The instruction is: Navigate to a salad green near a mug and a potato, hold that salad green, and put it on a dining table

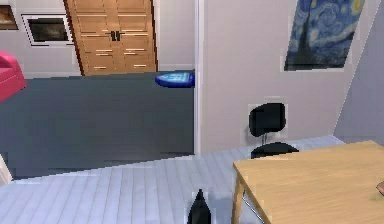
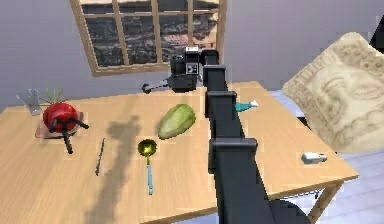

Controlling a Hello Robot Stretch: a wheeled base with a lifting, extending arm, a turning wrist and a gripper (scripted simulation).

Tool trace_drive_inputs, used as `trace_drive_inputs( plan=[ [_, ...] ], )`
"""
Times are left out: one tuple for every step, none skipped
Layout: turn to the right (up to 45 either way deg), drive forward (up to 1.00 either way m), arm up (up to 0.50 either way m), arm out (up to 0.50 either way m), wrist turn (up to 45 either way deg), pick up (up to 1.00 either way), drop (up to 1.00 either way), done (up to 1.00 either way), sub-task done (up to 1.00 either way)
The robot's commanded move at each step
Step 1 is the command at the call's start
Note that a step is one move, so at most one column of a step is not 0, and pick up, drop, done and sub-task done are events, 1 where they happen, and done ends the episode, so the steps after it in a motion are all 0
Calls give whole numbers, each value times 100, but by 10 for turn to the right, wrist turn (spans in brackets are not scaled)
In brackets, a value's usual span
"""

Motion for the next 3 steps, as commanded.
trace_drive_inputs(
  plan=[
    [0,0,4,0,0,0,0,0,0],
    [0,0,0,-8,0,0,0,0,0],
    [0,0,0,0,0,0,0,100,0]
  ],
)
